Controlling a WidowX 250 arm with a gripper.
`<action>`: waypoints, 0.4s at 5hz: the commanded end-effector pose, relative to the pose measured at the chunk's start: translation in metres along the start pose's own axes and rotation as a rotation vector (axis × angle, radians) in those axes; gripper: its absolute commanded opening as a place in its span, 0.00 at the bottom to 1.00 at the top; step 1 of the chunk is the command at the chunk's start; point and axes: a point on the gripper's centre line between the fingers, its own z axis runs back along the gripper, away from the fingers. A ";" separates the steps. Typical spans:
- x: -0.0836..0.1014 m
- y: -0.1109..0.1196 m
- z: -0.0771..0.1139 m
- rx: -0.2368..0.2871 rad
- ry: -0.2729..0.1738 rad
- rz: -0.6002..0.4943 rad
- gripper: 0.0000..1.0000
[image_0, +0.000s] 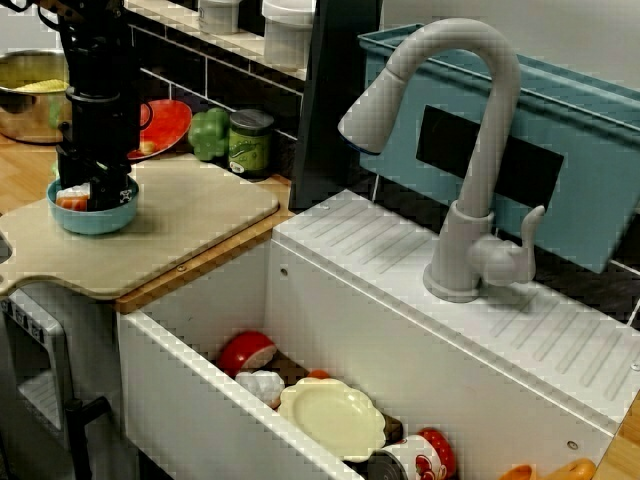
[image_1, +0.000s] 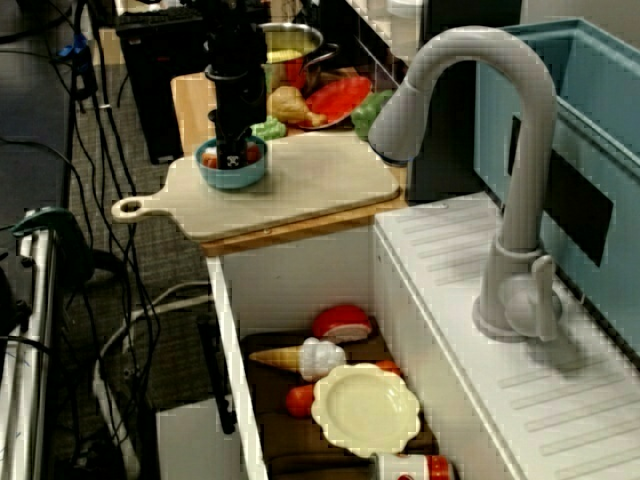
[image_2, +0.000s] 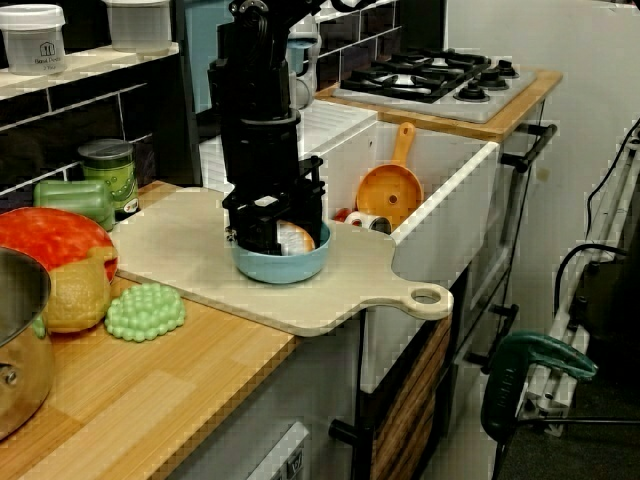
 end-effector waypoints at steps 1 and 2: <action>-0.001 0.009 0.033 -0.031 -0.054 -0.007 0.00; 0.002 0.014 0.050 -0.064 -0.061 -0.017 0.00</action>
